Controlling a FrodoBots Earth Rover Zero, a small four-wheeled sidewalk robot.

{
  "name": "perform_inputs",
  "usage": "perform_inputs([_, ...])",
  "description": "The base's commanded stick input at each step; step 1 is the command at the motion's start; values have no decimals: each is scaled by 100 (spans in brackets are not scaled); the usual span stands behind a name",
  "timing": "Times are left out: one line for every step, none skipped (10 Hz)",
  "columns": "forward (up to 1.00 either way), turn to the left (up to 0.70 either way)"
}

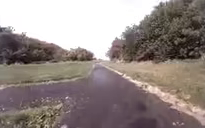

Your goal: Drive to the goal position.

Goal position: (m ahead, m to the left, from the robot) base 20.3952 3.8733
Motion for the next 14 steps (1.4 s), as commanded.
perform_inputs([100, 0])
perform_inputs([100, 0])
perform_inputs([100, 0])
perform_inputs([100, 0])
perform_inputs([100, 0])
perform_inputs([100, 0])
perform_inputs([100, 0])
perform_inputs([100, 0])
perform_inputs([100, 0])
perform_inputs([100, 0])
perform_inputs([100, 0])
perform_inputs([100, 0])
perform_inputs([100, 0])
perform_inputs([100, 0])
